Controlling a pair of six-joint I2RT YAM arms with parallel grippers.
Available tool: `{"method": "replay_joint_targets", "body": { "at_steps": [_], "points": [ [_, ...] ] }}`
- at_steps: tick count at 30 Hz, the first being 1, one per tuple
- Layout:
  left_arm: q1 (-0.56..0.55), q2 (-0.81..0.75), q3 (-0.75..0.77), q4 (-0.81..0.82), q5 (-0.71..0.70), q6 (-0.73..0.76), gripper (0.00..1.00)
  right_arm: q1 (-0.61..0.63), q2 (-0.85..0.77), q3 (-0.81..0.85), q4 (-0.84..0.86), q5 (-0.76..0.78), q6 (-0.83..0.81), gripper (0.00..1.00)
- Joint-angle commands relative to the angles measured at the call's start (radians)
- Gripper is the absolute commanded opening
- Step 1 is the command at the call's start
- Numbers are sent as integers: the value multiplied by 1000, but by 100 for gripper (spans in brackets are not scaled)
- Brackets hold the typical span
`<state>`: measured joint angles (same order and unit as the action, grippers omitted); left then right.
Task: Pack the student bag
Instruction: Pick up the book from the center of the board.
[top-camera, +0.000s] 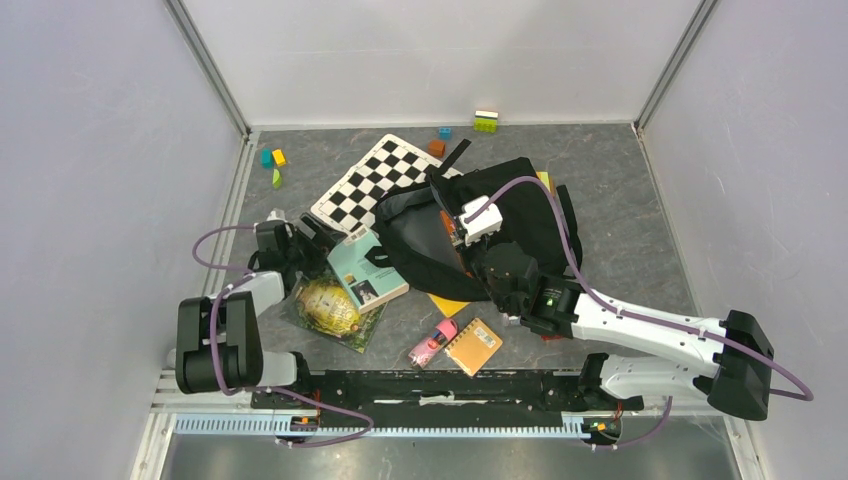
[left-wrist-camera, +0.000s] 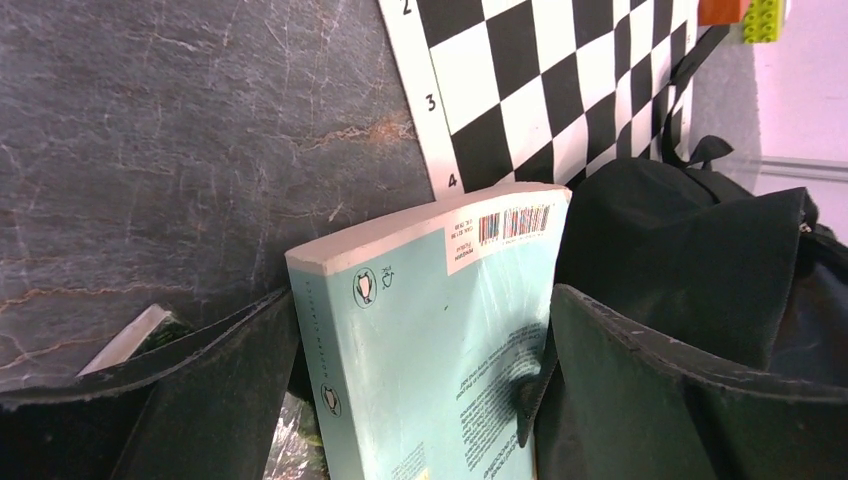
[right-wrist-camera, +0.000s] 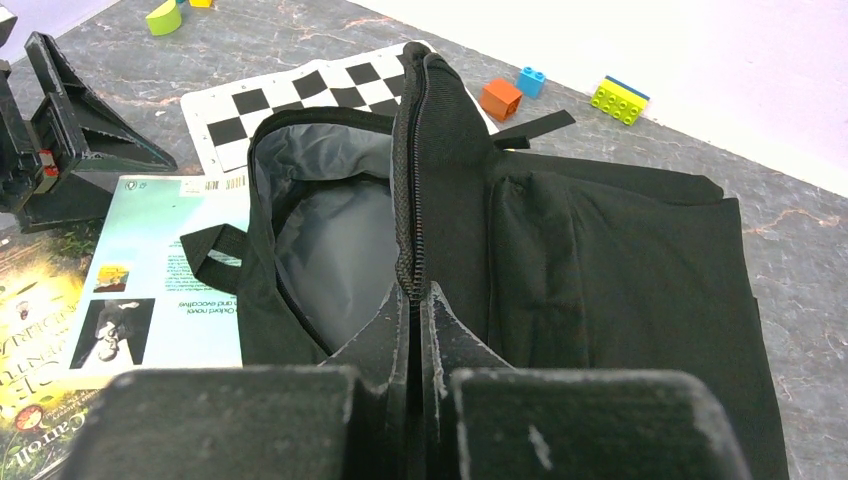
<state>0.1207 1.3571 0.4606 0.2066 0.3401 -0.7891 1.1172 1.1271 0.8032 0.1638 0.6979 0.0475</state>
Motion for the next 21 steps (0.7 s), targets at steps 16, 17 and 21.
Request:
{"method": "replay_joint_targets", "body": {
  "at_steps": [16,17,21],
  "points": [
    [-1,73,-137,433,173,-244,72,3,-2,34,42,2,-5,0],
    [-1,56,-146,462,179,-257,71,3,-1,34,42,2,-6,0],
    [-1,18,-168,531,220,-280,70,3,4,34,39,4,-7,0]
  ]
}}
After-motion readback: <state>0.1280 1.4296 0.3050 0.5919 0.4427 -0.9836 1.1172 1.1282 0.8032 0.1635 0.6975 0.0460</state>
